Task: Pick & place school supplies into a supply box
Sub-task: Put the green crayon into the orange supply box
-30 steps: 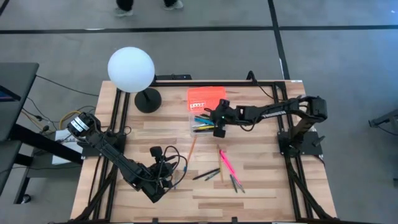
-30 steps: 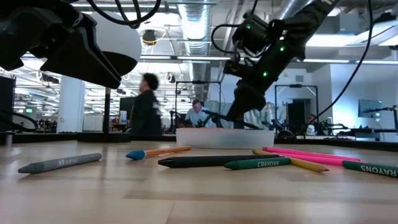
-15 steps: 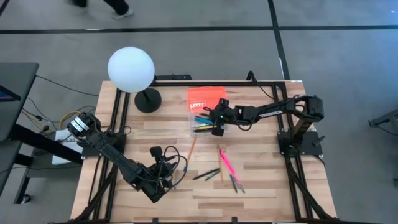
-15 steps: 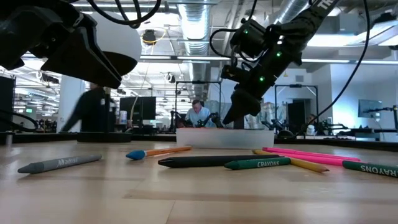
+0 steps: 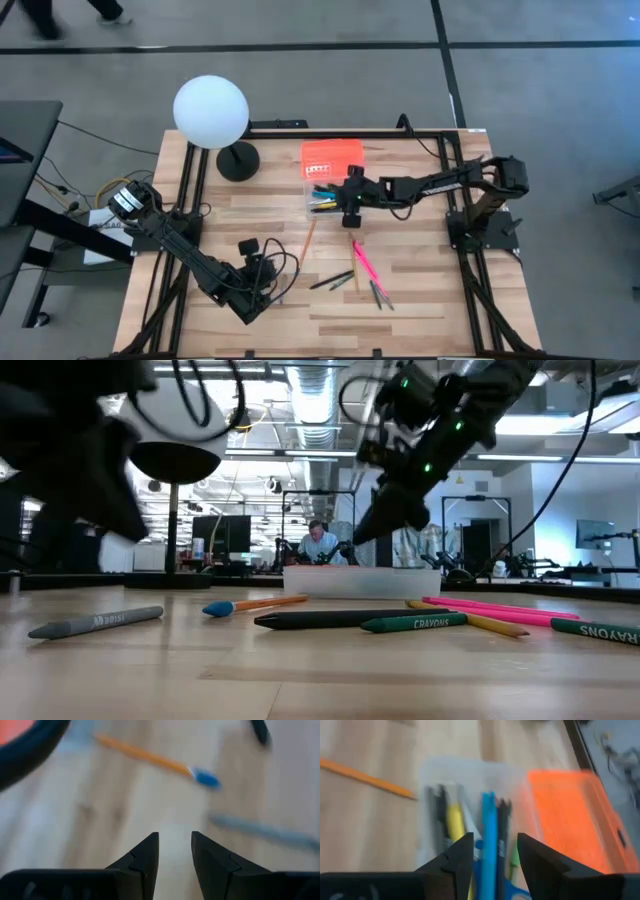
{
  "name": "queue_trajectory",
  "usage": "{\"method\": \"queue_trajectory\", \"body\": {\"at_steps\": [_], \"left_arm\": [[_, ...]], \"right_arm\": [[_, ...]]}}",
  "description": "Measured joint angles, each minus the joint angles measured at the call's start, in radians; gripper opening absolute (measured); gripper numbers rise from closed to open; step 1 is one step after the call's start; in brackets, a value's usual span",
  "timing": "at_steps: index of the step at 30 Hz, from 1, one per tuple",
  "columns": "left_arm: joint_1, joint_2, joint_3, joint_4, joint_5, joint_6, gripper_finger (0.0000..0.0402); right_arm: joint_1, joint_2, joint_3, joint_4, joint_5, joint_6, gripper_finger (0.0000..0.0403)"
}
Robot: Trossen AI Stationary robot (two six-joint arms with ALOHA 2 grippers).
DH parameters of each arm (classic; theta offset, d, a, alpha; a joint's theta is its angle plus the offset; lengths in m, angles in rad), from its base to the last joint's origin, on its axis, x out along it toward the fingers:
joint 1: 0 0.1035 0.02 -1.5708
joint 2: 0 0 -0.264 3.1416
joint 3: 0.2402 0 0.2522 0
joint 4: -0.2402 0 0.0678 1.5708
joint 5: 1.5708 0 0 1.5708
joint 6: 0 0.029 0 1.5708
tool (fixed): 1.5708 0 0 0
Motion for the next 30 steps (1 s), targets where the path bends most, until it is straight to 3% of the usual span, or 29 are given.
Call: {"method": "queue_trajectory", "body": {"at_steps": [3,7,13,25,30], "left_arm": [[-0.018,0.000,0.000,-0.003,0.133,0.038,0.0109],[-0.040,0.000,0.000,-0.009,0.193,0.088,0.0109],[-0.053,0.000,0.000,-0.059,0.335,0.033,0.0109],[-0.111,0.000,-0.006,-0.059,0.374,-0.047,0.0109],[-0.113,-0.005,-0.092,0.004,0.403,-0.108,0.0109]], "right_arm": [[0.050,-0.041,0.000,0.000,-0.035,-0.026,0.0144],[0.122,-0.095,0.000,0.002,-0.103,-0.037,0.0136],[0.239,-0.146,0.000,-0.015,-0.127,-0.036,0.0132],[0.355,-0.156,0.000,-0.043,-0.119,0.040,0.0134],[0.417,-0.155,0.000,-0.043,-0.117,0.069,0.0134]]}}
